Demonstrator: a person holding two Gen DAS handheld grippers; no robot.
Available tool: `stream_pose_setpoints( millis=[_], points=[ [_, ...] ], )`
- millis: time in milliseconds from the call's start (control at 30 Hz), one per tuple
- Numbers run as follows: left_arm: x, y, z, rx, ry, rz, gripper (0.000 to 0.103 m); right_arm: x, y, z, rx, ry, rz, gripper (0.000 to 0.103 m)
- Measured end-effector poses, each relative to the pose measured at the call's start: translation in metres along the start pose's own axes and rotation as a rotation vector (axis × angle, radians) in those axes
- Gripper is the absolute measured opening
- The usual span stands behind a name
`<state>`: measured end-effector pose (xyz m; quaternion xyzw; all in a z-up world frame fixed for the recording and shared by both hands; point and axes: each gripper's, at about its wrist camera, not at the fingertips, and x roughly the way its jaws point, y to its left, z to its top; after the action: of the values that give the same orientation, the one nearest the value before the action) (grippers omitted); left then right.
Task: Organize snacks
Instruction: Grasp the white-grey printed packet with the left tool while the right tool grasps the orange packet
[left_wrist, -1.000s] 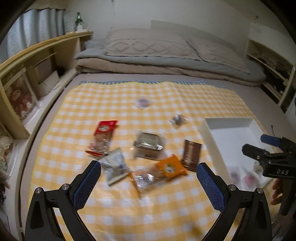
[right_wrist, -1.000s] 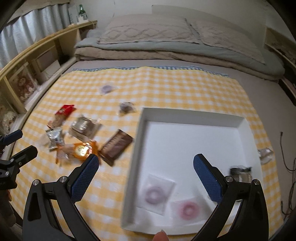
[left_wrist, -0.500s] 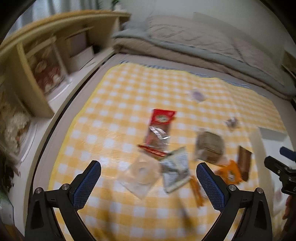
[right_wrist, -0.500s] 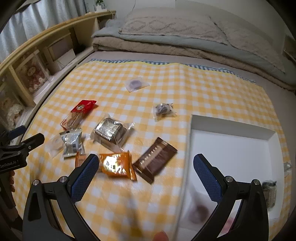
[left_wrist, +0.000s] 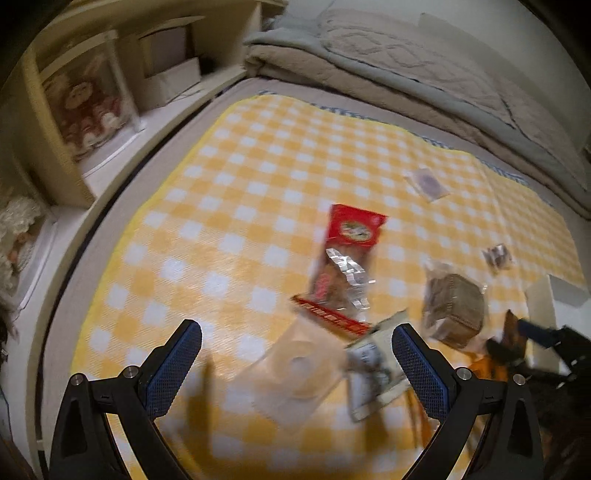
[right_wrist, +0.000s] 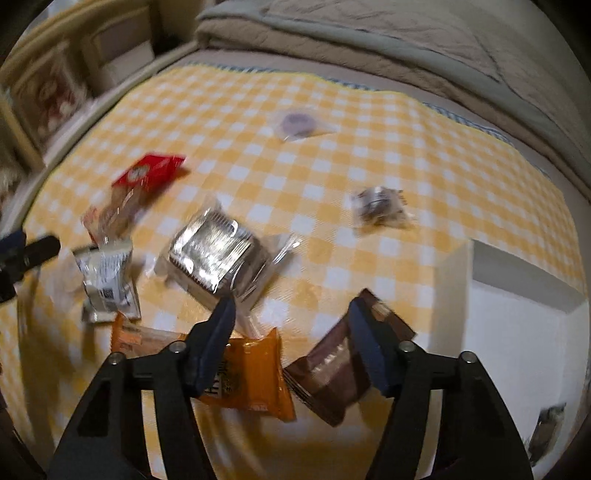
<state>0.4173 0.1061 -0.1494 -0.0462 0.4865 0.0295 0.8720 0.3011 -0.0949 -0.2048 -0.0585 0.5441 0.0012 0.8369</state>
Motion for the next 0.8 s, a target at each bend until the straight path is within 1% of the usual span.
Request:
stream_pose_setpoints(
  millis=[100,133,167,200,267,300,400,500,567,700,800],
  points=[
    [0.001,-0.004,0.000,-0.032,0.014,-0.077,0.103,0.003,0.004,-0.006,-0.024,0.026,0.001,0.059],
    [0.003,-0.007,0.002,-0.061,0.025,-0.120,0.103,0.002,0.004,-0.010,-0.031,0.036,0.005,0.059],
    [0.003,-0.007,0.003,-0.078,0.032,-0.142,0.103,0.001,0.004,-0.013,-0.034,0.043,0.010,0.059],
    [0.004,-0.009,0.003,-0.094,0.044,-0.159,0.102,0.001,0.003,-0.015,-0.035,0.050,0.015,0.059],
    [0.009,-0.013,0.004,-0.122,0.085,-0.172,0.098,-0.002,0.002,-0.022,-0.036,0.072,0.029,0.059],
    [0.012,-0.015,0.004,-0.135,0.102,-0.178,0.098,-0.003,0.002,-0.024,-0.036,0.081,0.038,0.059],
    [0.023,-0.017,0.003,-0.171,0.153,-0.164,0.093,-0.008,0.002,-0.034,-0.041,0.108,0.080,0.059],
    [0.029,-0.020,0.004,-0.188,0.174,-0.140,0.089,-0.016,0.007,-0.045,-0.071,0.127,0.127,0.059],
    [0.031,-0.023,0.004,-0.193,0.181,-0.124,0.086,-0.022,0.011,-0.050,-0.096,0.127,0.143,0.059],
    [0.038,-0.032,-0.003,-0.229,0.207,-0.107,0.082,-0.034,0.011,-0.053,-0.099,0.090,0.165,0.059],
    [0.047,-0.039,-0.007,-0.260,0.231,-0.080,0.078,-0.047,0.004,-0.049,-0.044,0.044,0.210,0.060]
  ],
)
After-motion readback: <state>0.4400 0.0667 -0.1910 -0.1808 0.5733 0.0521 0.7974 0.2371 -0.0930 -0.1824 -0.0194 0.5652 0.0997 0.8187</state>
